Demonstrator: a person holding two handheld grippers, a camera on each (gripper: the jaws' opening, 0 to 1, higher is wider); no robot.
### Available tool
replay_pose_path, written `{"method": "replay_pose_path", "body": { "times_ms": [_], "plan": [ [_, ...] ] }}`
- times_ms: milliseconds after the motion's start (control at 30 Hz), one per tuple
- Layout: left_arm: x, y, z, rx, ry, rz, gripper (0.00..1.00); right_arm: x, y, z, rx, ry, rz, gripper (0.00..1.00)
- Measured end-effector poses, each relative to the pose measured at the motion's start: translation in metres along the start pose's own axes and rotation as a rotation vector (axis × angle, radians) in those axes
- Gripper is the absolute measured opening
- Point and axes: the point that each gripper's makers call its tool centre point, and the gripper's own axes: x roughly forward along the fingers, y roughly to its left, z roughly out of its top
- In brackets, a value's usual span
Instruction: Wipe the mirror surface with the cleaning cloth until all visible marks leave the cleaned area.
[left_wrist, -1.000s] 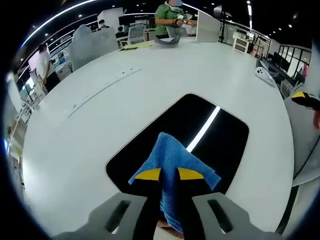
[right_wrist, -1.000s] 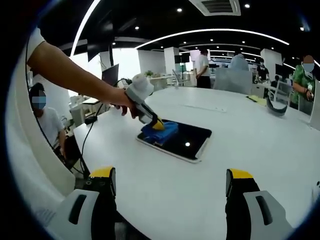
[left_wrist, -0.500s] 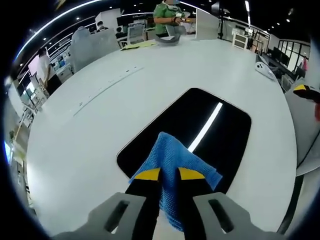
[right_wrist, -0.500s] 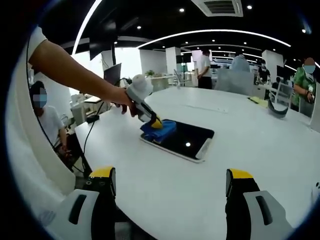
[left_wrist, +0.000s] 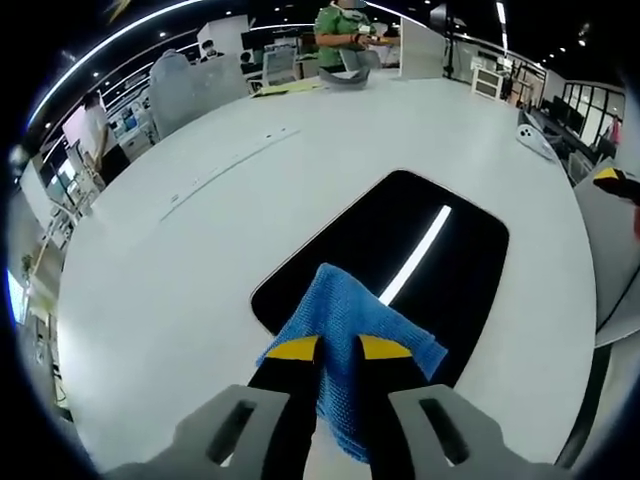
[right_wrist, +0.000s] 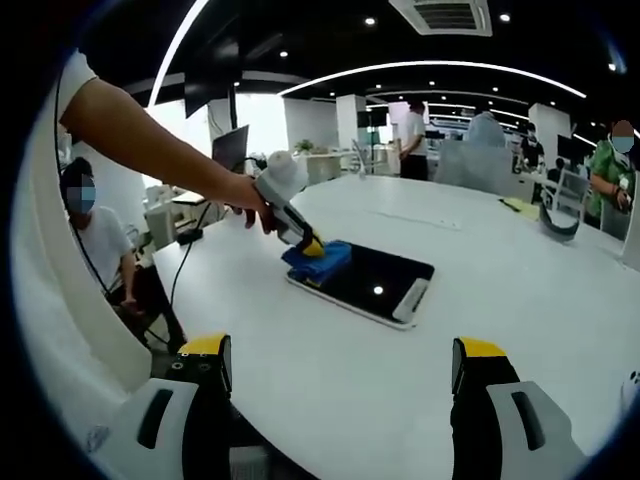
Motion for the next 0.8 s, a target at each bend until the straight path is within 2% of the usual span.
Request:
{"method": "replay_pose_path", "body": {
  "times_ms": [300,400,800],
  "plan": [
    [0.0001,0.0002,-0.0011,-0.034,-0.021,-0.002,0.12,-0.0004,0.0010,-0.0031,0.000,0.002,0.005,0.91],
    [0.0003,0.0006,-0.0012,-0.073,-0.026,-0.006,0.12,-0.0005,0.0003,-0.0033,0.002,0.003,0.005,0.91],
    [-0.0002,-0.0015,-0.0010,-0.078,-0.038,0.006,0.11,0.0040,-0.0051,-0.0011,-0.008,0.002,0.024,0.91]
  ]
}}
